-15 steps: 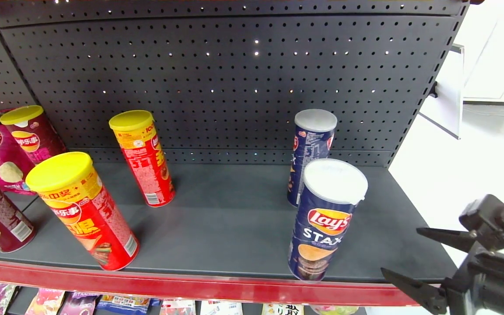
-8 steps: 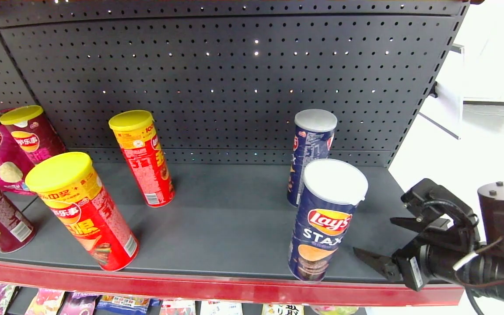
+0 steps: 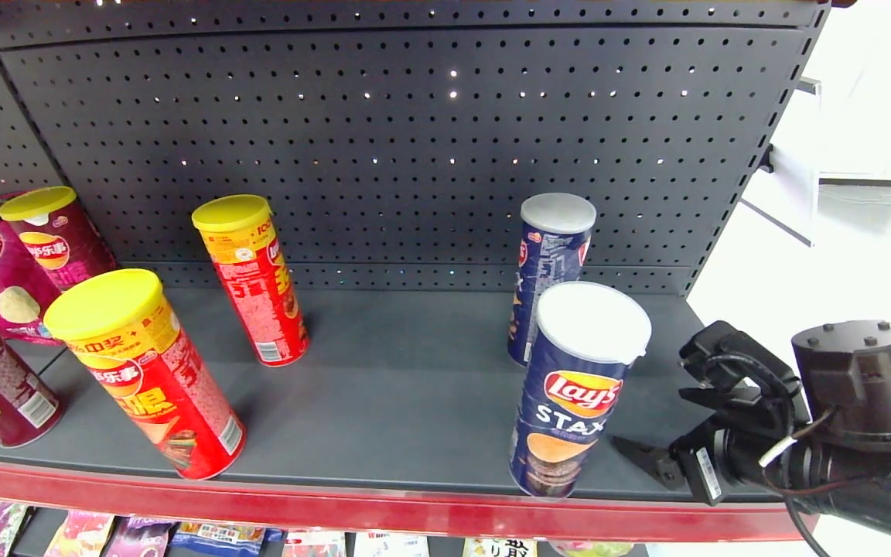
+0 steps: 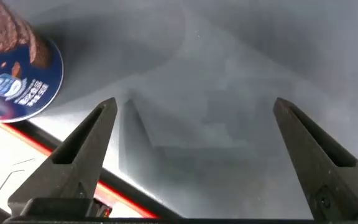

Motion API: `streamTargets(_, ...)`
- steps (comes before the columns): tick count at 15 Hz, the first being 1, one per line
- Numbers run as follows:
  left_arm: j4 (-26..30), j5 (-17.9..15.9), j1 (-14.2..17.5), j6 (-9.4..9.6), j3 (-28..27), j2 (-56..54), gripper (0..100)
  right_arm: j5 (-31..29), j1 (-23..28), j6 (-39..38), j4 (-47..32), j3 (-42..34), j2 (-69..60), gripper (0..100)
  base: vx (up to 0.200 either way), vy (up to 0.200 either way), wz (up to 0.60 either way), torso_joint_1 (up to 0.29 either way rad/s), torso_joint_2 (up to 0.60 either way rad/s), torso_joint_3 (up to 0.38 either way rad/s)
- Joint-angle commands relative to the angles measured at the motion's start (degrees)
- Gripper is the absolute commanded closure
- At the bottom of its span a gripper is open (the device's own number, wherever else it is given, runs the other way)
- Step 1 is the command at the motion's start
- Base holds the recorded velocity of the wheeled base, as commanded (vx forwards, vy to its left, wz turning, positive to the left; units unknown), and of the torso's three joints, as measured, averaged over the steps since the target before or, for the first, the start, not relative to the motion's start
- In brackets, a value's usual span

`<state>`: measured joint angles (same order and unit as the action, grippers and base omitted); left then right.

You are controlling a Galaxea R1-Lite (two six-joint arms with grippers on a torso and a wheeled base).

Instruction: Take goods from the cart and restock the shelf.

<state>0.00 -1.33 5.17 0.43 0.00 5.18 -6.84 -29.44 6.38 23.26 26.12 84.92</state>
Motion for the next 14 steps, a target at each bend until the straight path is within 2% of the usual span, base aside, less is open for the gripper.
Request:
streamTargets(1,0.0,0.01,0.02,-0.08,0.0,0.09,0,-0.02,-0.09,0.04,0.3,0.24,1.13,0,0.0,0.0,0.0,0.0,0.0,0.0)
streamTargets(14,0.0,0.01,0.02,0.01,0.0,0.09,0,0.07,-3.34,-0.4,0.47,0.68,1.39,0,0.0,0.0,0.0,0.0,0.0,0.0)
